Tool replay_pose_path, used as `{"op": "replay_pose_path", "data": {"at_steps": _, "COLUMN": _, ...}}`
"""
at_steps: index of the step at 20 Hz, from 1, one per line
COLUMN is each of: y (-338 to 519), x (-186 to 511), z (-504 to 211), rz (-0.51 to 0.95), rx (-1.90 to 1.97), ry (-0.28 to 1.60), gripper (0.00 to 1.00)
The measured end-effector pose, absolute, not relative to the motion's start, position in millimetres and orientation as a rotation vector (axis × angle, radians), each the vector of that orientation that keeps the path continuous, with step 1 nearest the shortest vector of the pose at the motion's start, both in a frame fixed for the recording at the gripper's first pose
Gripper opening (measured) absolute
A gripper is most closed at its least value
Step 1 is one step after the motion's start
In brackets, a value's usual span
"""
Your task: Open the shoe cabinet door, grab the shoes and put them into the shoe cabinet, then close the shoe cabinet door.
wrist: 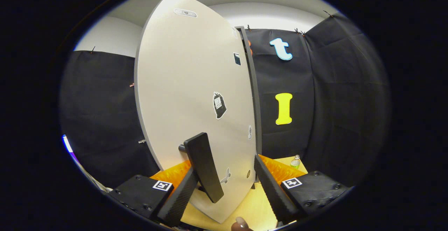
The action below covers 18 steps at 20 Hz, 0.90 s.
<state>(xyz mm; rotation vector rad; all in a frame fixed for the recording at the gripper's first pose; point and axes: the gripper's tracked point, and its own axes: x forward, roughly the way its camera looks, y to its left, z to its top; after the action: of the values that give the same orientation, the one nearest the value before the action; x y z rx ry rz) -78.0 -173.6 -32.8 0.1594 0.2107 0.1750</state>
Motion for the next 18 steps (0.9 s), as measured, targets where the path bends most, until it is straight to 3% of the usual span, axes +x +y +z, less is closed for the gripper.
{"op": "replay_pose_path", "data": {"at_steps": 8, "y": -112, "x": -55, "z": -32, "rz": 0.083, "rx": 0.122, "ry": 0.187, "gripper": 0.98}}
{"op": "replay_pose_path", "data": {"at_steps": 18, "y": -34, "x": -47, "z": -26, "rz": 0.144, "rx": 0.131, "ry": 0.188, "gripper": 0.99}}
